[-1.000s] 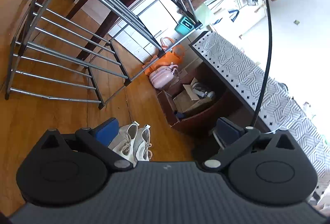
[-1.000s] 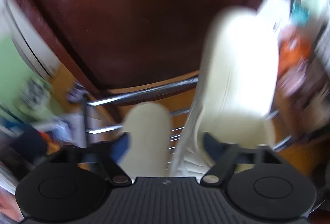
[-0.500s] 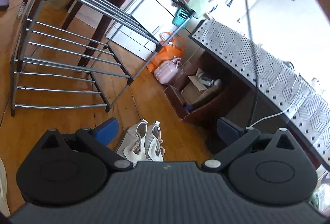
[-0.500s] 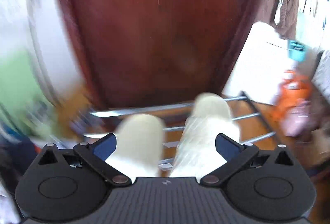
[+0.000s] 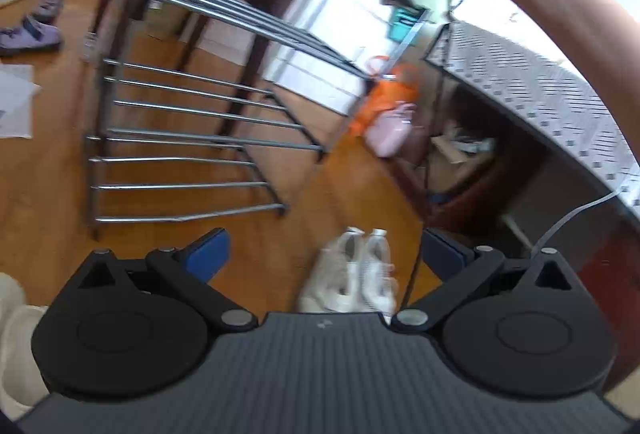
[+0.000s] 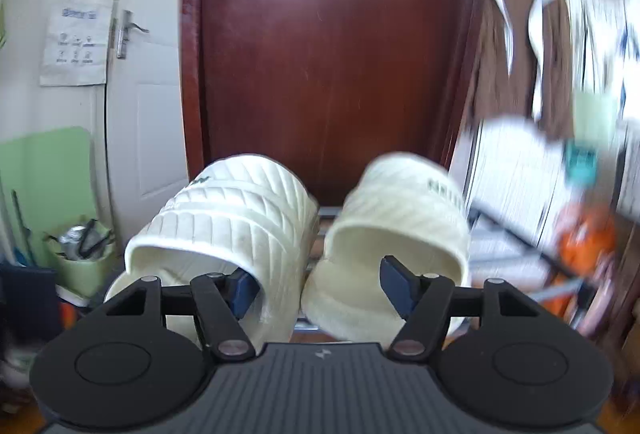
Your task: Organize scattered shoes
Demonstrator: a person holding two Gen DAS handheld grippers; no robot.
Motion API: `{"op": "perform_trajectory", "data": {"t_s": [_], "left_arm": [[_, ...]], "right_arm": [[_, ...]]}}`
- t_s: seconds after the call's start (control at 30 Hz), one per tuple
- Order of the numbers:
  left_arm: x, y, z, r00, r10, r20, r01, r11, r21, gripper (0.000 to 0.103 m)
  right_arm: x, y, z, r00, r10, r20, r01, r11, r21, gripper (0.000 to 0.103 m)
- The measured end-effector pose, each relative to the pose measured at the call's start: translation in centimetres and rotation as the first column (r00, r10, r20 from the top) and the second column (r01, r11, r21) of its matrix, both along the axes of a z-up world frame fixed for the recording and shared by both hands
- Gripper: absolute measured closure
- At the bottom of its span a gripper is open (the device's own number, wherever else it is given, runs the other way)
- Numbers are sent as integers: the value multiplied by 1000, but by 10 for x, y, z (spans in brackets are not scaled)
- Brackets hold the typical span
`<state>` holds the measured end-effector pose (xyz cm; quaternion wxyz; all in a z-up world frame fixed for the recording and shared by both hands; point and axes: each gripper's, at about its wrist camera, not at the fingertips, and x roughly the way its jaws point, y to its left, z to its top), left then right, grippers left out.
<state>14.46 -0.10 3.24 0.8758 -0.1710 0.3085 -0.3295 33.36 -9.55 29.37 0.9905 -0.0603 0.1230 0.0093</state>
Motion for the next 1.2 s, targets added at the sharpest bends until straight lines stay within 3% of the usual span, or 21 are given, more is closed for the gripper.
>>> {"op": "perform_trajectory", "data": {"t_s": [0.03,0.07,0.1,0.17,0.23,0.3,0.43,0.47,0.53,0.57,0.63,0.7,0.77,0.87,0.93,1.0,1.03,1.13,1.2], "left_arm": [[3,0,-2,1000,8,-20,-8,1000,12,0],[6,1,-4,999,13,-44,-12,1000,22,0],[8,2,-6,998,17,-67,-15,999,32,0],[13,3,-13,992,30,-126,-19,996,85,0],[16,2,-19,986,42,-163,-17,989,148,0],[17,6,-25,983,39,-180,4,972,234,0],[8,34,-44,978,107,-180,-26,916,400,0],[5,44,-49,977,126,-174,-42,905,423,0],[-4,72,-67,972,161,-171,-67,888,456,0],[-7,92,-79,967,180,-181,-77,882,465,0],[-9,133,-99,960,214,-181,-117,892,436,0],[-7,160,-110,952,239,-191,-148,906,396,0],[-1,195,-125,938,270,-217,-166,901,401,0],[3,221,-145,921,288,-263,-159,893,422,0],[2,227,-153,928,270,-258,-142,894,424,0],[1,230,-159,932,254,-259,-123,893,433,0],[-1,230,-161,935,257,-246,-118,877,465,0],[-1,232,-167,930,285,-232,-120,832,542,0],[3,232,-173,922,297,-247,-115,821,559,0]], "right_arm": [[-7,-1,-1,1000,2,13,-2,1000,10,26],[-23,-3,-3,1000,-2,19,1,999,44,4],[-39,-6,-4,1000,-6,25,4,997,78,0],[-94,-11,-9,996,36,79,-47,989,140,0],[-110,-7,-13,994,73,76,-83,988,131,0],[-151,-7,-44,992,126,20,-127,985,114,0],[-164,-16,-99,976,148,-157,-116,973,197,0],[-161,-22,-128,960,155,-232,-94,963,252,0],[-156,-31,-173,921,170,-352,-46,942,334,0],[-149,-29,-208,861,221,-457,-20,915,404,1],[-134,-26,-279,699,339,-630,61,849,525,5],[-133,-16,-317,599,405,-691,114,811,574,7],[-139,7,-363,457,478,-750,176,779,602,7],[-151,30,-400,378,566,-732,224,712,666,6],[-161,41,-422,351,610,-711,274,659,701,6],[-169,48,-428,348,620,-703,265,654,708,4],[-176,53,-431,348,626,-698,253,654,713,4],[-184,63,-424,379,588,-714,125,732,670,1],[-190,69,-426,404,557,-725,49,779,625,1]]}}
